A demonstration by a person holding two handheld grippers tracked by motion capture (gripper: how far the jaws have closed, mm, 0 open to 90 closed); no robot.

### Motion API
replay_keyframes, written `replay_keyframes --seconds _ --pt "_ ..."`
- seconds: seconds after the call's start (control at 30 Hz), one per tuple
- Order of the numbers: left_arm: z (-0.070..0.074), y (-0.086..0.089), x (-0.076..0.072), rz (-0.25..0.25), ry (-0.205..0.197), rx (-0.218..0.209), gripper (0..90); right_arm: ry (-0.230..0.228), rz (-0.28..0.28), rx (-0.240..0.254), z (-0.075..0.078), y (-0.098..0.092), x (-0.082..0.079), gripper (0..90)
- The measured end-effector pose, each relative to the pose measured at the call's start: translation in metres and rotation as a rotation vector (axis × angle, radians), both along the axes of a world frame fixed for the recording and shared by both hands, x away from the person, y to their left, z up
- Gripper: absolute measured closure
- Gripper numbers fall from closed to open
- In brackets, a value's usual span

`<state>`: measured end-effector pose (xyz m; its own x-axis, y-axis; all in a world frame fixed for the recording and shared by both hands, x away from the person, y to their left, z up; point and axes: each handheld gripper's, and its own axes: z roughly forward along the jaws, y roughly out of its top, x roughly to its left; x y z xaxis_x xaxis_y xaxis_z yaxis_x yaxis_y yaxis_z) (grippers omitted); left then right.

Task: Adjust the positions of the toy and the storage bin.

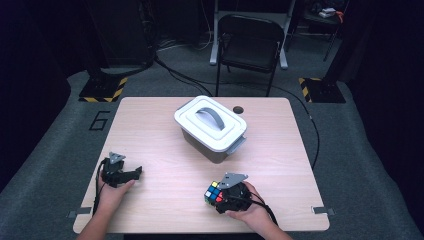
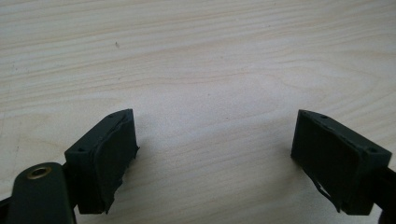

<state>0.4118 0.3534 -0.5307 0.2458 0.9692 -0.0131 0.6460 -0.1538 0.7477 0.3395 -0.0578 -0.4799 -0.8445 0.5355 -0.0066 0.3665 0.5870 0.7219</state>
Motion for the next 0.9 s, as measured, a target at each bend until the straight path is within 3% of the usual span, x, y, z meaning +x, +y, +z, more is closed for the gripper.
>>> replay_keyframes --seconds 0.5,0.8,0.9 --pt "0.000 0.000 0.000 -0.001 0.003 0.001 14.0 0.027 -0.022 0.010 -0.011 -0.007 0.000 33.5" --pt "0.000 0.000 0.000 0.000 -0.003 -0.001 14.0 0.014 -0.022 0.013 -0.012 -0.007 -0.001 33.3" --pt "0.000 0.000 0.000 0.000 0.000 -0.002 14.0 0.020 -0.026 0.008 -0.013 -0.007 -0.001 29.7"
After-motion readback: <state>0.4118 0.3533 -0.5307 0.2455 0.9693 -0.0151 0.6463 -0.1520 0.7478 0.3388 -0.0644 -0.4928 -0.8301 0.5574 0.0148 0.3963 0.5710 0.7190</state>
